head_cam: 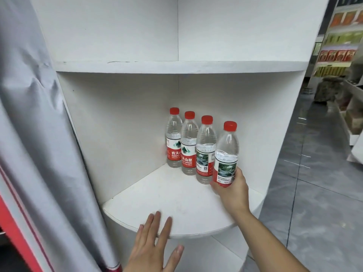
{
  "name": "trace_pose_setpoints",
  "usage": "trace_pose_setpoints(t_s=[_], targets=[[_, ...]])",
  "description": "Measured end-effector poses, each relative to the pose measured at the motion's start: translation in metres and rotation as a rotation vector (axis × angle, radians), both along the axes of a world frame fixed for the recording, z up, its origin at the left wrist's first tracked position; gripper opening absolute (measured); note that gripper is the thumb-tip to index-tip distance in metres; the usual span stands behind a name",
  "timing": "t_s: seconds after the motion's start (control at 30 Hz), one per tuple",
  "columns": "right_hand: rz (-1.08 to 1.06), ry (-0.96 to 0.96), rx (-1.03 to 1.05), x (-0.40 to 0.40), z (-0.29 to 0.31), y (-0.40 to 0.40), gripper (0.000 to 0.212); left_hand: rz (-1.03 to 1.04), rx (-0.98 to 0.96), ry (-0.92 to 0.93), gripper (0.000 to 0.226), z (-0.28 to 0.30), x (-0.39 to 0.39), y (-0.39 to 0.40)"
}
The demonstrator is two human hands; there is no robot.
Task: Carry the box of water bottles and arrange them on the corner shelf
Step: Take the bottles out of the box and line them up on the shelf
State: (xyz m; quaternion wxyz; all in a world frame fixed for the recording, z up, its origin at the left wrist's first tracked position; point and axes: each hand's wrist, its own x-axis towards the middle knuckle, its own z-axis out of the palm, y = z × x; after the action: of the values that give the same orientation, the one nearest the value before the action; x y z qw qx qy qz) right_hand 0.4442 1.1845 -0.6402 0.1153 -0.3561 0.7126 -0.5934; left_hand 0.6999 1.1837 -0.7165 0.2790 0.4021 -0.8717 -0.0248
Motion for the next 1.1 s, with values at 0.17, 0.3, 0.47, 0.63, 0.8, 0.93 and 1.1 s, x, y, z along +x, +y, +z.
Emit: trace_pose_setpoints(t_s=[0.17,0.3,0.47,0.63,0.8,0.93,1.1], targets=[[-0.032,0.016,0.010,-0.006,-0.007,-0.011,0.068,0.009,0.048,-0.049,0.067,-0.001,0.003,0.002],[-0.041,0.025,0.012,-0.007,-0.007,-0.014,0.073,0.015,0.158,-0.072,0.068,0.003,0.003,0.008],[-0.074,0.030,0.011,-0.006,-0.008,-0.010,0.078,0.031,0.246,-0.060,0.080,0.019,0.003,0.019],[-0.179,0.107,-0.005,0.027,-0.010,0.013,0.090,0.030,0.362,-0.132,0.070,0.040,0.003,0.029],[-0.074,0.223,-0.113,0.085,-0.006,0.033,0.071,0.005,0.432,-0.114,0.077,0.041,0.005,0.031],[0.177,0.329,-0.121,0.141,-0.006,0.044,0.050,0.018,0.425,0.039,0.075,0.044,0.023,0.033],[0.267,0.541,-0.173,0.187,-0.043,0.067,0.030,0.245,0.216,0.186,0.048,0.016,0.076,0.055]])
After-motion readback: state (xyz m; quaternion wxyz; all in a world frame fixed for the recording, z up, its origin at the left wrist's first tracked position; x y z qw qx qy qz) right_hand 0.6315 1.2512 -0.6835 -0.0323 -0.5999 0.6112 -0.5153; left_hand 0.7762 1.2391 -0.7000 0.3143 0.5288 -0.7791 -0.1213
